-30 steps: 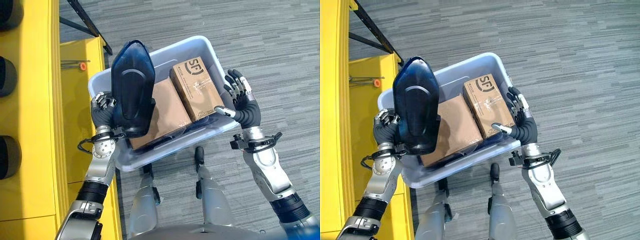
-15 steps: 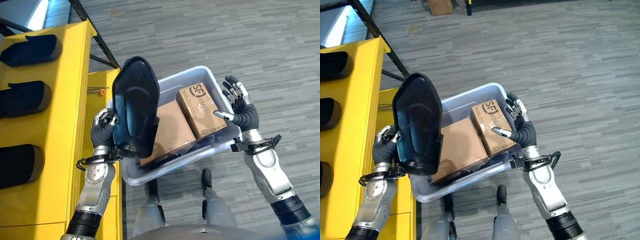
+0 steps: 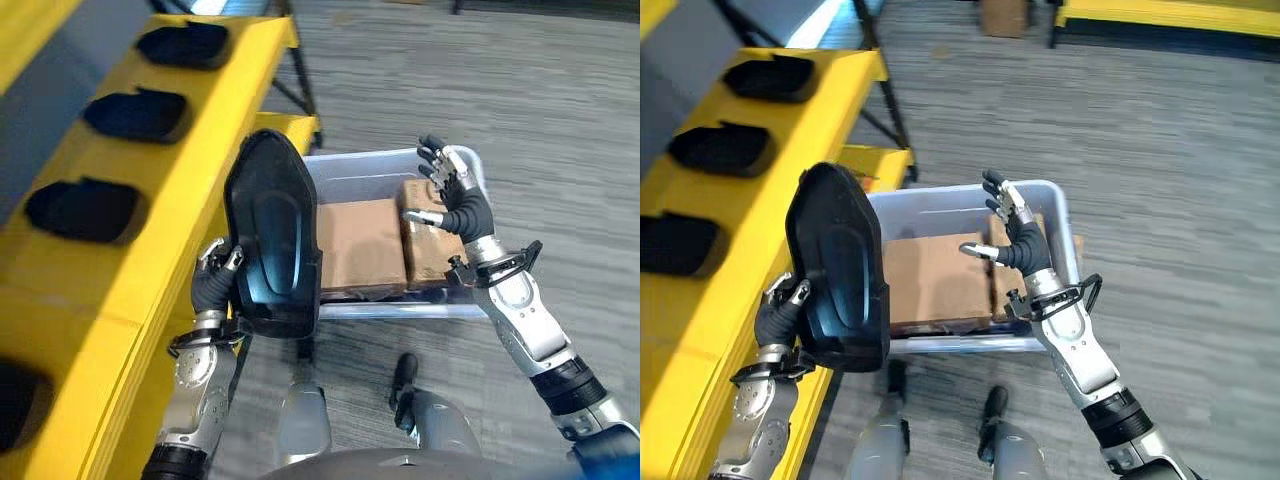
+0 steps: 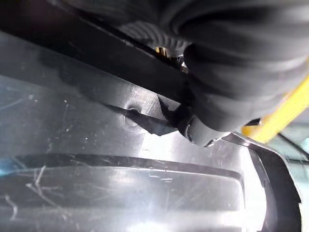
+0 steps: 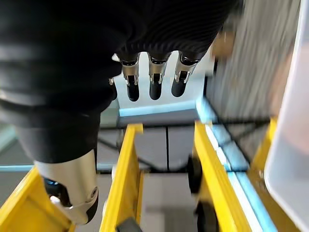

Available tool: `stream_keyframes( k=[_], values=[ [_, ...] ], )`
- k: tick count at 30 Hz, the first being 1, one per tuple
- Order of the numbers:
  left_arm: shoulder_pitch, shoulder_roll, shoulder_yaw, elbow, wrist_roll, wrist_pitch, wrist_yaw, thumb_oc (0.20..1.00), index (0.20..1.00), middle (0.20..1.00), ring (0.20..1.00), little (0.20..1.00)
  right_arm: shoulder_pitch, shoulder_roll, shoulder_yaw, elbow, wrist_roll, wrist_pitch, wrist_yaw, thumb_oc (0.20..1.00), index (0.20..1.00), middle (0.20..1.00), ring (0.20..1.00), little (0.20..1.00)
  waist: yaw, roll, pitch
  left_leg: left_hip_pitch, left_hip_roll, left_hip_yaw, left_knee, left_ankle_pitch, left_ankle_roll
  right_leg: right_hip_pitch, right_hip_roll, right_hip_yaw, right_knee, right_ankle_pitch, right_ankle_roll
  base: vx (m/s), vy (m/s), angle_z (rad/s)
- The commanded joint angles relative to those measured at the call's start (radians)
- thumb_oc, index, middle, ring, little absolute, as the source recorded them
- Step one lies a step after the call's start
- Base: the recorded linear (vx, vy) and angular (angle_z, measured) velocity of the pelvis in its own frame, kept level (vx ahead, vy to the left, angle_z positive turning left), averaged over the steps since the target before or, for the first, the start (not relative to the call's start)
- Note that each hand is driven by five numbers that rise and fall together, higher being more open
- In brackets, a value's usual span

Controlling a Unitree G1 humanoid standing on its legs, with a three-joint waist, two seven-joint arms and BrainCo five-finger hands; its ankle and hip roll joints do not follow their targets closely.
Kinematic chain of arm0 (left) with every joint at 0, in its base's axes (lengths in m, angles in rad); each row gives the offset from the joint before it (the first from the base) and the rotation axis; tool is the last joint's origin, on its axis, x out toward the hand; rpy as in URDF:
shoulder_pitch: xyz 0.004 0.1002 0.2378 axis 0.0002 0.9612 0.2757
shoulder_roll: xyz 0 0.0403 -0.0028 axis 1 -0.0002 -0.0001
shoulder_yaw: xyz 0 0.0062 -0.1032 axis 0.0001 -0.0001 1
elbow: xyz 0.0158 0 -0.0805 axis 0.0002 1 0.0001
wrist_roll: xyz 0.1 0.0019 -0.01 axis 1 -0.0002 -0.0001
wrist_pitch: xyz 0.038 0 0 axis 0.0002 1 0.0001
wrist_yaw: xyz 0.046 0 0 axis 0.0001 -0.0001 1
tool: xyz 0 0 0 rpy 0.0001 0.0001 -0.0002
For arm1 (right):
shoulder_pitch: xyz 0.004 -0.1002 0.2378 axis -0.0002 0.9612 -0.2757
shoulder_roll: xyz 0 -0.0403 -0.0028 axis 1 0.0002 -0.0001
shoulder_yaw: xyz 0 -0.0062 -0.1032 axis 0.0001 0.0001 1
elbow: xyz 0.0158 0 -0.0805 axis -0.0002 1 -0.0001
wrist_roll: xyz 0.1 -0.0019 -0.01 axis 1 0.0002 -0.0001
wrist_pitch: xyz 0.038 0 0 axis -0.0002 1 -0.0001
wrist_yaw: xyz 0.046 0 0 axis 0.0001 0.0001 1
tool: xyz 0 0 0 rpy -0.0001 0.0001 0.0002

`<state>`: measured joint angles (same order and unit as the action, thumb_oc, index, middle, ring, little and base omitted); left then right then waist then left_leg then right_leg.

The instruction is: Move parts from the plastic box to the shelf.

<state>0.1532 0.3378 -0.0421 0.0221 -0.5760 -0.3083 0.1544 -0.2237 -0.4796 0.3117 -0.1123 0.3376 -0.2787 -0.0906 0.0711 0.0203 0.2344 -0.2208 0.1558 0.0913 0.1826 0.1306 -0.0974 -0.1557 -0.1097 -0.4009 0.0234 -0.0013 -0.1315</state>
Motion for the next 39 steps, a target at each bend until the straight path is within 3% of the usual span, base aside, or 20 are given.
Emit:
stream_keyframes(
  k=[1, 4, 5, 6, 7, 12, 20, 23, 24, 27, 28, 29, 30, 31, 32, 33, 34, 39],
  values=[
    [-0.078, 0.006, 0.051, -0.071, 0.010, -0.054, -0.041, 0.200, 0.200, 0.200, 0.200, 0.200, 0.014, 0.004, -0.035, -0.024, 0.004, -0.045, 0.005, 1.000, 1.000, 1.000, 1.000, 1.000, -0.096, 0.026, -0.070, 0.248, 0.045, 0.075, 0.028, -0.010, -0.031, 0.032, -0.033, -0.015, -0.024, 0.024, 0.168, -0.11, -0.120, 1.31],
    [-0.080, 0.000, 0.061, -0.081, 0.023, -0.049, -0.038, 0.200, 0.200, 0.200, 0.200, 0.200, 0.045, 0.017, -0.051, -0.027, 0.009, -0.033, 0.019, 1.000, 1.000, 1.000, 1.000, 1.000, -0.114, 0.043, -0.093, 0.308, -0.027, 0.023, 0.021, -0.069, -0.022, 0.040, -0.033, -0.065, -0.017, 0.033, 0.171, -0.04, -0.015, 1.27],
    [-0.084, -0.004, 0.068, -0.090, 0.024, -0.050, -0.032, 0.200, 0.200, 0.200, 0.200, 0.200, 0.049, 0.021, -0.058, -0.031, 0.009, -0.032, 0.022, 1.000, 1.000, 1.000, 1.000, 1.000, -0.121, 0.051, -0.096, 0.336, -0.050, 0.027, -0.022, -0.115, -0.007, 0.032, -0.037, -0.085, 0.005, 0.030, 0.178, -0.01, 0.072, 0.59],
    [-0.079, -0.012, 0.060, -0.099, 0.028, -0.044, -0.040, 0.200, 0.200, 0.200, 0.200, 0.200, 0.075, 0.022, -0.082, -0.049, 0.009, -0.034, 0.016, 1.000, 1.000, 1.000, 1.000, 1.000, -0.137, 0.068, -0.098, 0.350, -0.042, 0.070, -0.098, -0.180, 0.012, 0.044, -0.048, -0.089, 0.030, 0.019, 0.199, -0.01, 0.131, 0.80],
    [-0.074, -0.013, 0.062, -0.105, 0.025, -0.042, -0.046, 0.200, 0.200, 0.200, 0.200, 0.200, 0.076, 0.025, -0.082, -0.050, 0.007, -0.032, 0.021, 1.000, 1.000, 1.000, 1.000, 1.000, -0.136, 0.073, -0.106, 0.360, -0.047, 0.077, -0.145, -0.199, 0.017, 0.044, -0.055, -0.089, 0.031, 0.022, 0.199, 0.01, 0.163, 1.16],
    [-0.083, 0.010, 0.070, -0.143, 0.052, -0.044, -0.033, 0.200, 0.200, 0.200, 0.200, 0.200, 0.055, 0.045, -0.075, -0.017, -0.009, -0.028, 0.013, 1.000, 1.000, 1.000, 1.000, 1.000, -0.111, 0.062, -0.113, 0.365, -0.109, 0.045, -0.265, -0.217, 0.066, 0.027, -0.106, -0.094, 0.026, 0.114, 0.244, -0.07, 0.144, 0.38],
    [-0.078, 0.017, 0.082, -0.148, 0.065, -0.033, -0.034, 0.200, 0.200, 0.200, 0.200, 0.200, 0.031, 0.078, -0.052, 0.032, -0.023, 0.002, 0.009, 1.000, 1.000, 1.000, 1.000, 1.000, -0.067, 0.009, -0.104, 0.350, -0.199, -0.024, -0.258, -0.238, 0.123, 0.056, -0.217, -0.115, 0.018, 0.206, 0.311, -0.09, 0.138, 0.25],
    [-0.071, 0.019, 0.080, -0.144, 0.071, -0.030, -0.037, 0.200, 0.200, 0.200, 0.200, 0.200, 0.041, 0.082, -0.054, 0.034, -0.028, 0.006, 0.010, 1.000, 1.000, 1.000, 1.000, 1.000, -0.067, -0.006, -0.102, 0.347, -0.229, -0.025, -0.252, -0.226, 0.137, 0.063, -0.252, -0.140, 0.016, 0.235, 0.306, -0.10, 0.168, 0.40],
    [-0.071, 0.031, 0.079, -0.142, 0.087, -0.025, -0.034, 0.200, 0.200, 0.200, 0.200, 0.200, 0.051, 0.096, -0.054, 0.039, -0.032, 0.013, 0.011, 1.000, 1.000, 1.000, 1.000, 1.000, -0.069, -0.016, -0.100, 0.358, -0.257, -0.036, -0.262, -0.220, 0.154, 0.052, -0.286, -0.128, 0.033, 0.256, 0.322, -0.05, 0.229, 0.43],
    [-0.066, 0.035, 0.080, -0.137, 0.107, -0.023, -0.029, 0.200, 0.200, 0.200, 0.200, 0.200, 0.060, 0.107, -0.044, 0.044, -0.034, 0.019, 0.017, 1.000, 1.000, 1.000, 1.000, 1.000, -0.073, -0.020, -0.089, 0.366, -0.265, -0.035, -0.270, -0.213, 0.167, 0.024, -0.297, -0.086, 0.090, 0.264, 0.329, -0.08, 0.191, 0.24],
    [-0.070, 0.041, 0.078, -0.132, 0.110, -0.021, -0.028, 0.200, 0.200, 0.200, 0.200, 0.200, 0.060, 0.109, -0.037, 0.036, -0.035, 0.022, 0.021, 1.000, 1.000, 1.000, 1.000, 1.000, -0.092, -0.020, -0.075, 0.360, -0.258, -0.048, -0.270, -0.195, 0.172, -0.007, -0.258, 0.003, 0.145, 0.237, 0.310, -0.16, 0.163, 0.03],
    [-0.088, 0.048, 0.055, -0.114, 0.120, -0.018, -0.038, 0.200, 0.200, 0.200, 0.200, 0.200, 0.078, 0.089, -0.034, 0.015, -0.028, 0.025, 0.048, 1.000, 1.000, 1.000, 1.000, 1.000, -0.123, -0.019, -0.076, 0.341, -0.248, -0.062, -0.270, -0.172, 0.182, -0.031, -0.069, 0.204, 0.232, 0.093, 0.261, -0.14, 0.148, 0.04],
    [-0.088, 0.049, 0.051, -0.105, 0.124, -0.016, -0.041, 0.200, 0.200, 0.200, 0.200, 0.200, 0.091, 0.082, -0.036, 0.010, -0.018, 0.024, 0.058, 1.000, 1.000, 1.000, 1.000, 1.000, -0.131, -0.024, -0.087, 0.330, -0.249, -0.069, -0.270, -0.165, 0.184, -0.016, -0.011, 0.255, 0.245, 0.052, 0.246, -0.04, 0.121, 0.11],
    [-0.080, 0.047, 0.045, -0.095, 0.127, -0.011, -0.049, 0.200, 0.200, 0.200, 0.200, 0.200, 0.118, 0.074, -0.037, 0.005, 0.001, 0.020, 0.072, 1.000, 1.000, 1.000, 1.000, 1.000, -0.146, -0.033, -0.110, 0.315, -0.253, -0.084, -0.270, -0.156, 0.187, 0.014, 0.083, 0.350, 0.257, -0.015, 0.223, 0.03, 0.014, 0.33],
    [-0.080, 0.047, 0.045, -0.095, 0.127, -0.011, -0.049, 0.200, 0.200, 0.200, 0.200, 0.200, 0.118, 0.074, -0.037, 0.004, 0.001, 0.020, 0.072, 1.000, 1.000, 1.000, 1.000, 1.000, -0.143, -0.032, -0.114, 0.310, -0.253, -0.081, -0.270, -0.153, 0.186, 0.010, 0.085, 0.352, 0.252, -0.008, 0.222, 0.04, -0.034, 0.59],
    [-0.066, 0.043, 0.047, -0.090, 0.123, -0.008, -0.058, 0.200, 0.200, 0.200, 0.200, 0.200, 0.135, 0.070, -0.034, -0.002, 0.025, 0.013, 0.086, 1.000, 1.000, 1.000, 1.000, 1.000, -0.146, -0.045, -0.137, 0.288, -0.257, -0.094, -0.268, -0.142, 0.186, 0.044, 0.138, 0.425, 0.218, -0.030, 0.203, 0.00, -0.068, 0.46],
    [-0.058, 0.039, 0.047, -0.092, 0.115, -0.009, -0.060, 0.200, 0.200, 0.200, 0.200, 0.200, 0.136, 0.068, -0.029, -0.004, 0.034, 0.009, 0.091, 1.000, 1.000, 1.000, 1.000, 1.000, -0.143, -0.048, -0.142, 0.275, -0.259, -0.101, -0.267, -0.136, 0.186, 0.050, 0.158, 0.453, 0.200, -0.030, 0.196, -0.01, -0.093, 0.22],
    [-0.010, 0.029, 0.063, -0.143, 0.043, -0.017, -0.082, 0.200, 0.200, 0.200, 0.200, 0.200, 0.110, 0.067, 0.005, -0.005, 0.062, 0.008, 0.092, 1.000, 1.000, 1.000, 1.000, 1.000, -0.110, -0.039, -0.168, 0.189, -0.261, -0.103, -0.270, -0.090, 0.161, 0.097, 0.148, 0.472, -0.026, 0.039, 0.197, -0.09, -0.081, -0.03]
  ],
)
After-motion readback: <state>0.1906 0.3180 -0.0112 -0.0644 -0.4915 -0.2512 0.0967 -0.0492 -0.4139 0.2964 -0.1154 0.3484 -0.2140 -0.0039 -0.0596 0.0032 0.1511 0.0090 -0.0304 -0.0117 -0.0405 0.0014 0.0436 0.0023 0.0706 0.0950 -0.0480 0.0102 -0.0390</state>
